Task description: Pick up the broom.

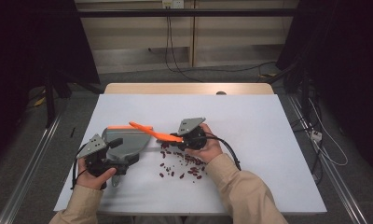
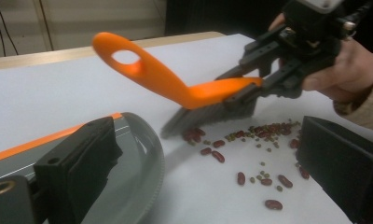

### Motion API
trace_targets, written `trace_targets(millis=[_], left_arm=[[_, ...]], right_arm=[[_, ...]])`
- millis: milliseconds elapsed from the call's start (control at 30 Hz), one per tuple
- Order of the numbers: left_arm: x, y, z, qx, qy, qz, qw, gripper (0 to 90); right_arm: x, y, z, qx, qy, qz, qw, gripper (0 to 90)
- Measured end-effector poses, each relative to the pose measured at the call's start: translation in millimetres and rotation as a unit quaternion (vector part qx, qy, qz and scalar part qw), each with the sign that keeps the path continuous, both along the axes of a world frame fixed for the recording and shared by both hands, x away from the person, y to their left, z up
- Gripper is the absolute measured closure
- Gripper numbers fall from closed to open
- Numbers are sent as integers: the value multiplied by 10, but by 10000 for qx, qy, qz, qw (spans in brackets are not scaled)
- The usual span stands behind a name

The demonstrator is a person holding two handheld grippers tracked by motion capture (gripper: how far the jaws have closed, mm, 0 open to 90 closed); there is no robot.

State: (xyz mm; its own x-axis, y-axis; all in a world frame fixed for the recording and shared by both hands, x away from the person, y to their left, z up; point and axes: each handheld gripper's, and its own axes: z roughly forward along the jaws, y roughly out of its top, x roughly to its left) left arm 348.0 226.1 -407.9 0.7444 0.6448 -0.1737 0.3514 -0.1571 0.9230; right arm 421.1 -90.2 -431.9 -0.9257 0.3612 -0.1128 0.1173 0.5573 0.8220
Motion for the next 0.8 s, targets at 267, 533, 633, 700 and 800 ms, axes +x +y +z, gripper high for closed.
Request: trace_targets(millis=[267, 533, 633, 700, 800], left_arm=[[-14, -18, 8, -4, -28, -24, 10000, 52], [-29, -20, 12, 19, -44, -47, 10000, 52], [-31, -22, 13, 20, -46, -57, 10000, 52], [-32, -18, 18, 18, -48, -58, 10000, 53], [-32, -18, 20, 2, -58, -44, 10000, 52]], right_arm=[[-201, -57, 19, -50, -4, 234, 9997, 709], [-304, -114, 35, 26, 25, 232, 9997, 711], [-315, -140, 56, 110, 7, 133, 9999, 712], [-310, -166, 86, 291, 26, 7, 9996, 712], [-296, -205, 150, 500, -10, -178, 9986, 712]])
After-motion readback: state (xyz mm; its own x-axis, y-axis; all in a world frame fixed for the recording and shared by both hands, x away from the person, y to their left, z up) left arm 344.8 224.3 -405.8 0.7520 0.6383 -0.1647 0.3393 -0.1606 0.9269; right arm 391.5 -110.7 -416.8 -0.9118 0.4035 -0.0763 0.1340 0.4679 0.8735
